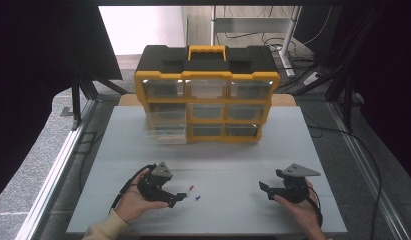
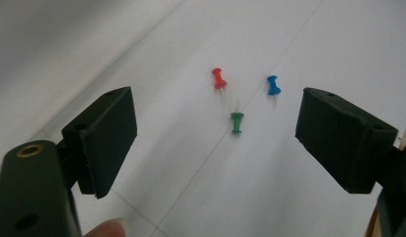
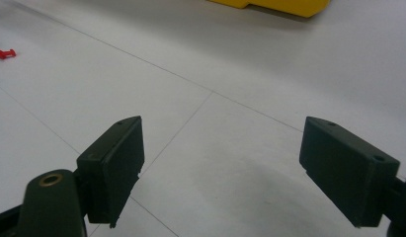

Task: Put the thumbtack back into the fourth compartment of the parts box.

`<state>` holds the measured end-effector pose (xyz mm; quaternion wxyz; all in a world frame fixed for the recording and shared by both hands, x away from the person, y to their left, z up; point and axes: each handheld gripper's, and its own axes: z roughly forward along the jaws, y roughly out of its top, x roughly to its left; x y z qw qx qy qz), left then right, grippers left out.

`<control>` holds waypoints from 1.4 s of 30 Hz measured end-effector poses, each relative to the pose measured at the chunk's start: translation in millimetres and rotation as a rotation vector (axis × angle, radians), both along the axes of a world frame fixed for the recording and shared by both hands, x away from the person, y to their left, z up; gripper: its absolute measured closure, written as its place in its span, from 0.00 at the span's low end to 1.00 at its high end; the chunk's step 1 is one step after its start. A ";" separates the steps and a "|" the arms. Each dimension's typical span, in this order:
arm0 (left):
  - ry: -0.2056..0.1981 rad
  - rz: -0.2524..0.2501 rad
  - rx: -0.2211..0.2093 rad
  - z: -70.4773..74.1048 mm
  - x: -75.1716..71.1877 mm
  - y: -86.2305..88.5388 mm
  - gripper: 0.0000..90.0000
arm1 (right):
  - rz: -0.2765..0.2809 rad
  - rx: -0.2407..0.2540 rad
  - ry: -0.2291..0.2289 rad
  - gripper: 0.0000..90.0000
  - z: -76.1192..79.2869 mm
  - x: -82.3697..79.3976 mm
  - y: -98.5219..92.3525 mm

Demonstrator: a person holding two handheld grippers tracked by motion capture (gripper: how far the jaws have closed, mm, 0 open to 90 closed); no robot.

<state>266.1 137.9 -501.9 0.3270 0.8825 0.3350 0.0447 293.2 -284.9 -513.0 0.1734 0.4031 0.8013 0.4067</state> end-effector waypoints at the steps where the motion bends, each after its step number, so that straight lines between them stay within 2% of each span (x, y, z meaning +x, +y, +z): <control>1: 0.005 -0.010 0.008 -1.1 -0.1 -1.8 0.18 | 0.000 -0.001 0.000 0.20 0.0 0.0 0.0; 6: 0.019 -0.045 0.037 -6.6 0.1 -9.9 0.18 | 0.001 -0.004 0.006 0.20 -0.5 0.1 0.2; 10: 0.034 -0.058 0.044 -9.3 1.0 -14.4 0.19 | 0.001 -0.009 0.011 0.20 -1.3 0.4 0.6; 13: 0.033 -0.075 0.062 -11.3 1.7 -17.9 0.21 | -0.001 -0.008 0.012 0.20 -1.1 0.4 0.3; 18: 0.039 -0.081 0.095 -15.1 2.6 -22.2 0.23 | -0.001 -0.010 0.011 0.20 -1.1 0.3 0.4; 24: 0.046 -0.087 0.100 -16.6 2.4 -26.1 0.26 | -0.003 -0.009 0.013 0.20 -1.2 0.3 0.5; 30: 0.037 -0.092 0.119 -18.8 1.8 -29.9 0.35 | -0.003 -0.008 0.012 0.20 -0.9 0.1 0.3; 39: 0.013 -0.113 0.177 -18.8 0.3 -35.2 0.51 | -0.003 -0.008 0.013 0.20 -0.7 -0.4 0.7; 42: 0.009 -0.112 0.178 -18.4 -0.3 -35.8 0.57 | -0.003 -0.009 0.011 0.20 -0.4 -0.7 0.5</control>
